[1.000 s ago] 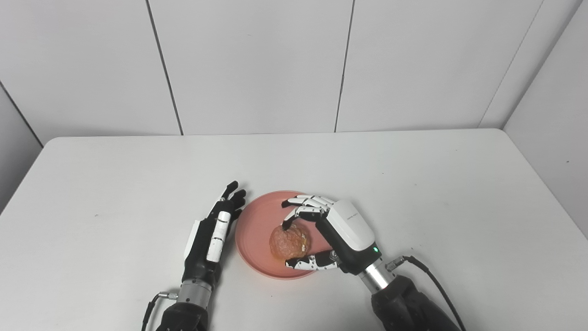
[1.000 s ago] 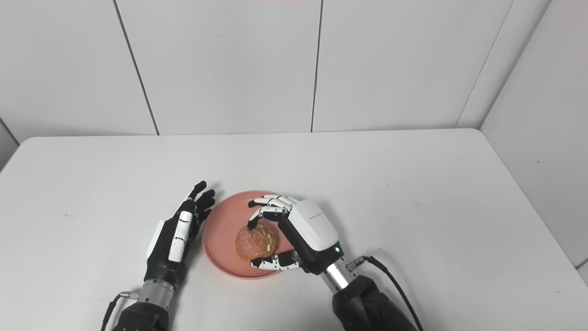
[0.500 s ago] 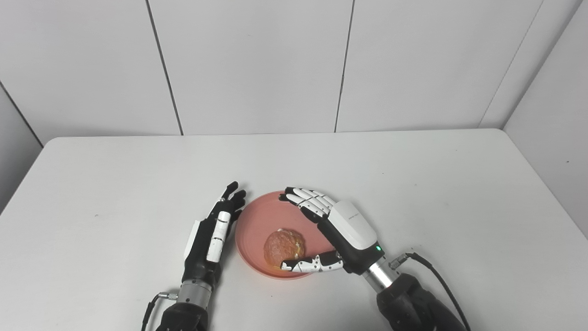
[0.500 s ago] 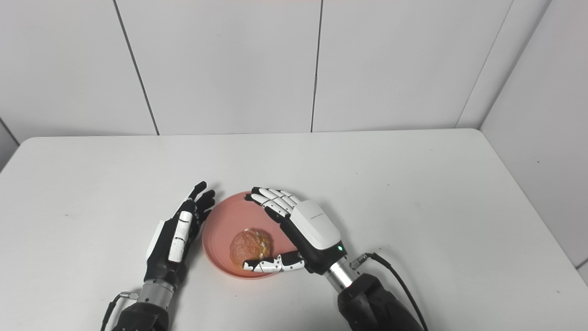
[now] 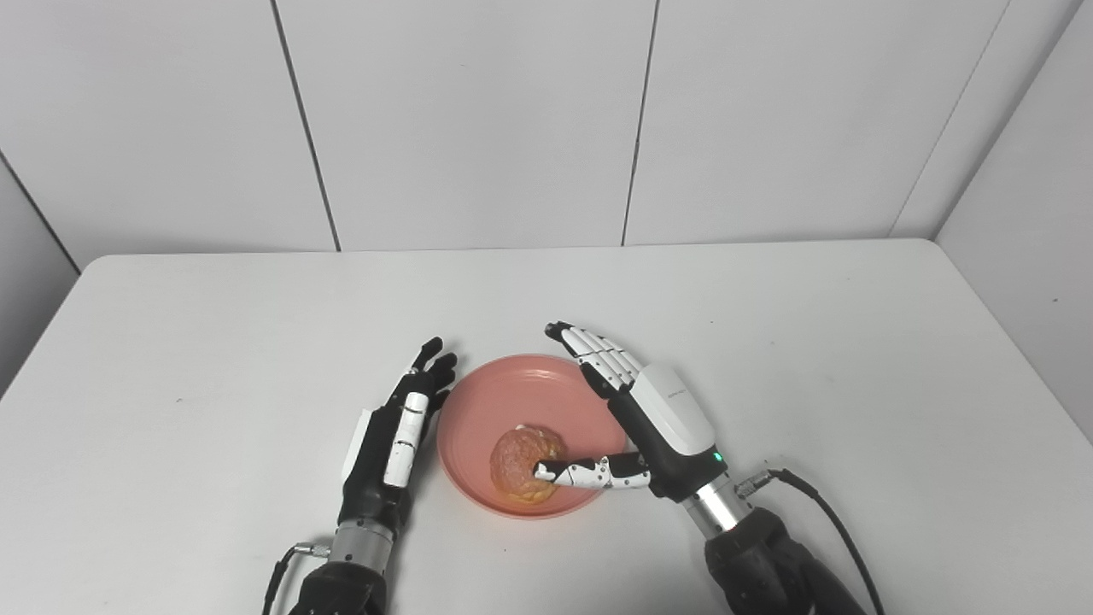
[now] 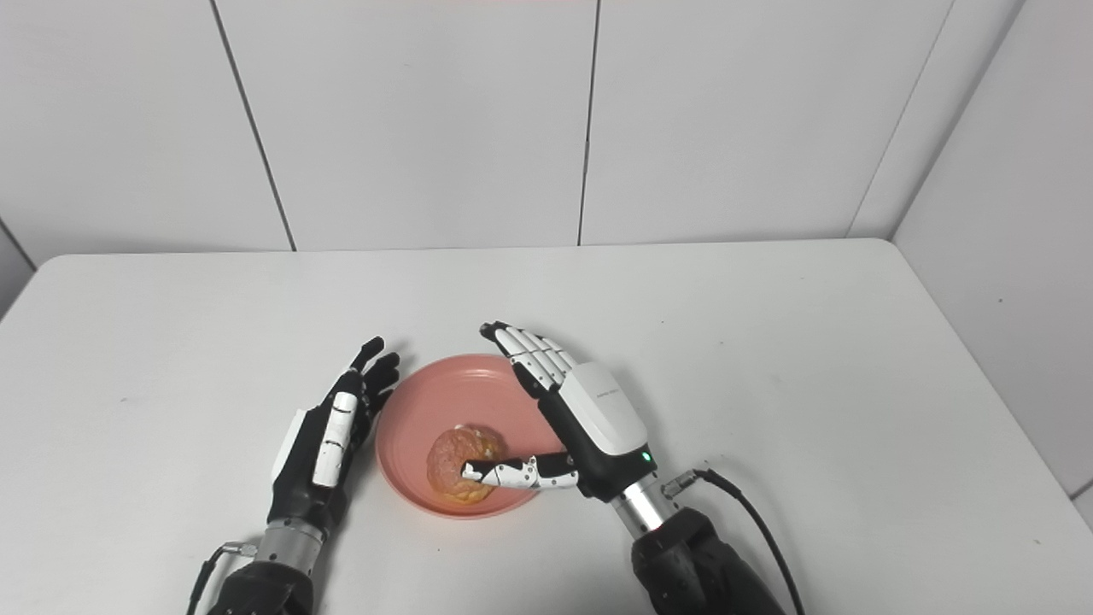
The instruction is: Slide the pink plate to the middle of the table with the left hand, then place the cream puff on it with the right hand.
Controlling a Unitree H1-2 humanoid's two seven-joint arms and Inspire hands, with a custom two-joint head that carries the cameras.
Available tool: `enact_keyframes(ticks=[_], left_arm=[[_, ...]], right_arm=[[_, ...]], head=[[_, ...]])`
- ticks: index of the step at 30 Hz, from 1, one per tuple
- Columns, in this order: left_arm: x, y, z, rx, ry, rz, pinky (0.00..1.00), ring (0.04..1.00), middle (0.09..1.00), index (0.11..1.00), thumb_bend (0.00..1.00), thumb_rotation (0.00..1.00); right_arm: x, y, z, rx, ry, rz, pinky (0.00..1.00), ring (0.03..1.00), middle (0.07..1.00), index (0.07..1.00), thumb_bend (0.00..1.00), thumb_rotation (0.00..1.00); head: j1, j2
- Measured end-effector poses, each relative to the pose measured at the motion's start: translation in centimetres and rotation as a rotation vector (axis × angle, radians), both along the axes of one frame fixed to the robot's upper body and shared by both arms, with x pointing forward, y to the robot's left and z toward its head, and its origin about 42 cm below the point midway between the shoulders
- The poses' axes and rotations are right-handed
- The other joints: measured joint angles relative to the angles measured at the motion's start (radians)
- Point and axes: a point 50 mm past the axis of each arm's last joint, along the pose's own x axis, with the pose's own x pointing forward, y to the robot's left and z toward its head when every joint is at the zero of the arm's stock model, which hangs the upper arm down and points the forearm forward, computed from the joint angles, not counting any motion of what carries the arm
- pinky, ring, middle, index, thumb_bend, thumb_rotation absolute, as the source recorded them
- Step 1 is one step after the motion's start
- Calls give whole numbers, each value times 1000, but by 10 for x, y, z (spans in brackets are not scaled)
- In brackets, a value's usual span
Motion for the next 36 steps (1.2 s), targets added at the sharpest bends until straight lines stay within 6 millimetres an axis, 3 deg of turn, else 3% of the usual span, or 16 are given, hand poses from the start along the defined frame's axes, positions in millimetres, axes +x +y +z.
enact_keyframes(ticks=[3, 7, 13, 17, 24, 28, 36], left_arm=[[0, 0, 0, 0, 0, 0, 907, 906, 894, 893, 608, 1000], [0, 0, 0, -9, -1, 6, 905, 906, 890, 890, 578, 1000], [-1, -1, 0, -26, -9, 17, 900, 925, 910, 891, 579, 1000], [-2, -3, -1, -22, -26, 29, 959, 964, 952, 918, 545, 1000], [-3, -5, -3, -33, -54, 38, 983, 1000, 999, 993, 498, 1000], [-3, -5, -3, -37, -76, 36, 999, 1000, 1000, 1000, 506, 1000], [-3, -5, -2, -45, -107, 46, 1000, 1000, 1000, 1000, 572, 1000]], right_arm=[[0, -6, 2, 47, 18, -10, 892, 933, 956, 971, 609, 780], [-4, -14, 6, 151, 79, -34, 881, 951, 983, 989, 637, 890], [-11, -19, -2, 226, 173, -53, 945, 983, 999, 993, 587, 861], [-18, -22, -4, 304, 239, -50, 991, 1000, 1000, 994, 541, 861], [-22, -24, -4, 393, 316, -88, 994, 1000, 1000, 1000, 543, 953], [-26, -19, -5, 480, 393, -102, 1000, 1000, 1000, 1000, 577, 978], [-37, -11, -10, 662, 484, -83, 1000, 1000, 1000, 1000, 533, 936]], head=[[0, 0], [9, 0], [53, 2], [86, 5], [109, 0], [112, -2], [118, 2]])
